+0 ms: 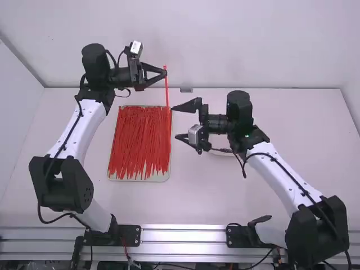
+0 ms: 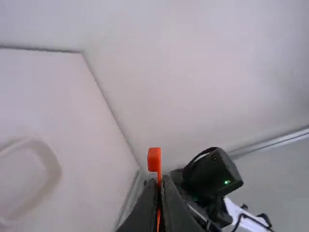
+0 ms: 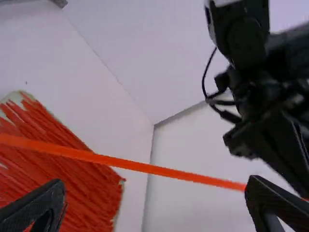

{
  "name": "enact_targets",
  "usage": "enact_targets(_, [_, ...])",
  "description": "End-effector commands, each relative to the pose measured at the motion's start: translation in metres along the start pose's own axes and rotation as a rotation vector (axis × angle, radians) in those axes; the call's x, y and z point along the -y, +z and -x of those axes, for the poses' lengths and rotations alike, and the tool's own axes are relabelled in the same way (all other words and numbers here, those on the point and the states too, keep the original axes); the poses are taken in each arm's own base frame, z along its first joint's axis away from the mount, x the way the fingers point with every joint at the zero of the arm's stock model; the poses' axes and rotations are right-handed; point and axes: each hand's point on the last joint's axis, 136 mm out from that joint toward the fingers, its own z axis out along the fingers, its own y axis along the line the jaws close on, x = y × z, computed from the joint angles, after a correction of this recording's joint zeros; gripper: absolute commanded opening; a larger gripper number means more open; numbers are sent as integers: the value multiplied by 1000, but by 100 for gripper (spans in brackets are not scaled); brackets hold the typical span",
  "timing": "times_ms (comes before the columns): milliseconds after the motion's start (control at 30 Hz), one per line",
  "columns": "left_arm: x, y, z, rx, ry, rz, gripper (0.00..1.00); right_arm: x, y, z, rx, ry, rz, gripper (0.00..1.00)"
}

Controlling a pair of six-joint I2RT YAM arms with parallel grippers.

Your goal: Fasten the cable tie

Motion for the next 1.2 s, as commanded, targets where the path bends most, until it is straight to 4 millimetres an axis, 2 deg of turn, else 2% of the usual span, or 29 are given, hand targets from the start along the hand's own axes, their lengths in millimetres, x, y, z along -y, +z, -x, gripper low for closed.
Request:
enact_targets(0, [17, 0, -4, -51, -65, -34, 3, 5, 7, 10, 34, -168, 2, 99])
enact_targets(367, [18, -1, -7, -73, -257, -36, 2, -1, 20, 29, 102, -263, 19, 99])
enact_targets(633, [14, -6, -6, -64, -278, -29, 4, -2, 10, 44, 210, -285, 20, 100])
enact_targets(700, [14, -7, -5, -60, -275, -28, 4, -2, 6, 49, 250, -290, 18, 94])
enact_targets(733, [14, -6, -5, -61, -275, -28, 4, -2, 1, 52, 281, -289, 17, 83])
enact_targets(867, [13, -4, -3, -43, -277, -21, 3, 0, -7, 56, 325, -305, 10, 66])
enact_targets(967, [12, -4, -2, -42, -280, -20, 2, 1, -9, 56, 326, -311, 8, 61])
enact_targets(1167, [0, 1, -4, -14, -369, 16, 2, 1, -9, 56, 327, -319, 7, 61])
